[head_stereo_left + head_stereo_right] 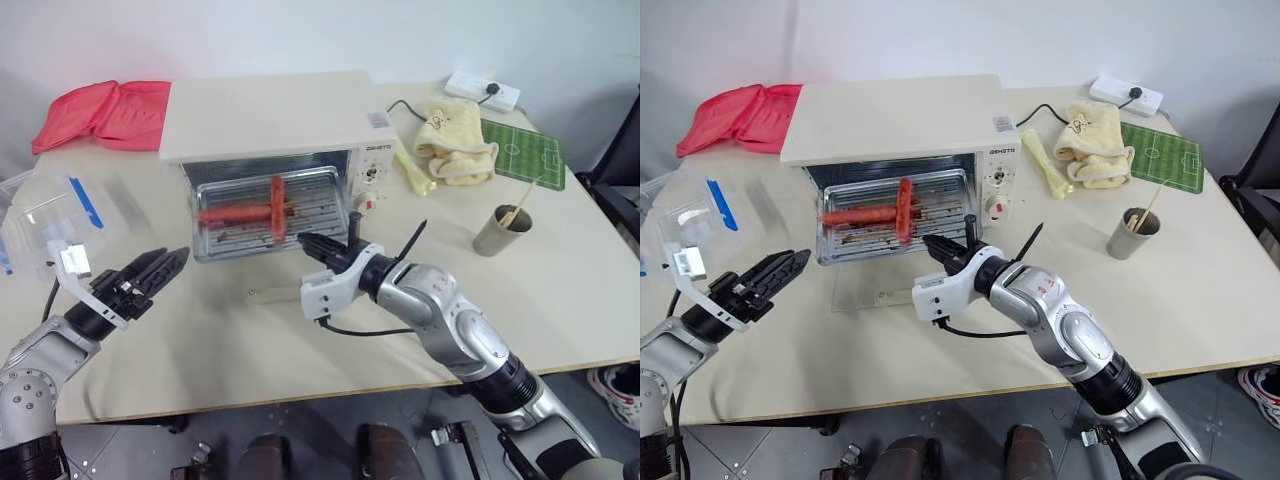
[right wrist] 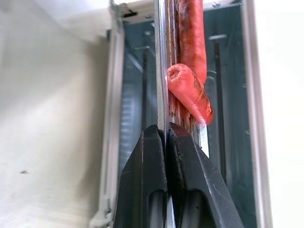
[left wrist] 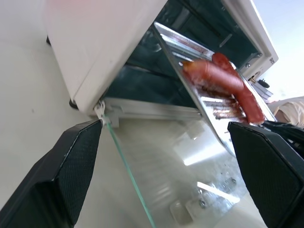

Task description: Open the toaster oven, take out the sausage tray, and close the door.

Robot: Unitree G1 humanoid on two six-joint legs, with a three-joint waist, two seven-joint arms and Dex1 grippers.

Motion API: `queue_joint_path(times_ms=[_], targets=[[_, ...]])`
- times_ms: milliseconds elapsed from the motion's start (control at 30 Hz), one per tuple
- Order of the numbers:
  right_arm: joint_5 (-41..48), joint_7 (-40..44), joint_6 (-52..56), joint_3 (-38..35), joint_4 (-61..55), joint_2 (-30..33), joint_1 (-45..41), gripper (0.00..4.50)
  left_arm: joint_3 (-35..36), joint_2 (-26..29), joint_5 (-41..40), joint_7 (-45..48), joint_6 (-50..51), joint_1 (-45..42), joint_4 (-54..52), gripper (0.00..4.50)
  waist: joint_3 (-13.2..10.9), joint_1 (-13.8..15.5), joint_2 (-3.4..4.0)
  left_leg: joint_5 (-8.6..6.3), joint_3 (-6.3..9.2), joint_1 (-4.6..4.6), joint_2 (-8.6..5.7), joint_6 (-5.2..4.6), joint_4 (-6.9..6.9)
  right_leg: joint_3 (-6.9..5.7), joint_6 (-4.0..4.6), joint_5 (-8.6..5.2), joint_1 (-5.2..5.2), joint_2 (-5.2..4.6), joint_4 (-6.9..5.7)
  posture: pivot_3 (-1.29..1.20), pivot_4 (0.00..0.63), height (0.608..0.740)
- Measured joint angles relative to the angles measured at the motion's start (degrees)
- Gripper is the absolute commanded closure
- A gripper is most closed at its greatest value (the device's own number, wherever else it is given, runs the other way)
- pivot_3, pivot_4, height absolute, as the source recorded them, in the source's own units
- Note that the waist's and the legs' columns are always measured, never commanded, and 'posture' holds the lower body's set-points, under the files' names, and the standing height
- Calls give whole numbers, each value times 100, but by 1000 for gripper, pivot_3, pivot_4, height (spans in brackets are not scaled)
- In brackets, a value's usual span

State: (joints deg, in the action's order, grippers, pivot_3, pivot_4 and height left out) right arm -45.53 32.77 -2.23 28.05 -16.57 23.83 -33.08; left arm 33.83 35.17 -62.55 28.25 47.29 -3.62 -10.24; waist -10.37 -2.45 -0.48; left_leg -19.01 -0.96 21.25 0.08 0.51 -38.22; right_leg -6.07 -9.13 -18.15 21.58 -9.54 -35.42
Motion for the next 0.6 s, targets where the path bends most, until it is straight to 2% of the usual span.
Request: queue_joint_path(times_ms=[333, 433, 600], targets=[[428, 165, -614, -177, -140, 310, 211, 4474, 115, 339, -1508, -1024, 1639, 38, 166, 0, 0, 77, 0, 0, 1, -1, 0, 0, -4, 5, 1, -1, -2, 0, 0, 0, 150, 740], [537, 160, -845, -232, -140, 381, 212, 4474, 100, 421, -2493, -1554, 2095, 33, 468, 0, 0, 82, -1, 0, 3, -2, 1, 0, -7, 7, 2, -1, -4, 0, -1, 0, 150, 740], [679, 160, -1037, -356, -139, 401, 212, 4474, -39, 537, -3583, -2266, 2137, -9, 742, 0, 0, 85, -1, 0, 5, -3, -1, 0, -8, 9, 2, -1, -6, 0, -1, 0, 150, 740]])
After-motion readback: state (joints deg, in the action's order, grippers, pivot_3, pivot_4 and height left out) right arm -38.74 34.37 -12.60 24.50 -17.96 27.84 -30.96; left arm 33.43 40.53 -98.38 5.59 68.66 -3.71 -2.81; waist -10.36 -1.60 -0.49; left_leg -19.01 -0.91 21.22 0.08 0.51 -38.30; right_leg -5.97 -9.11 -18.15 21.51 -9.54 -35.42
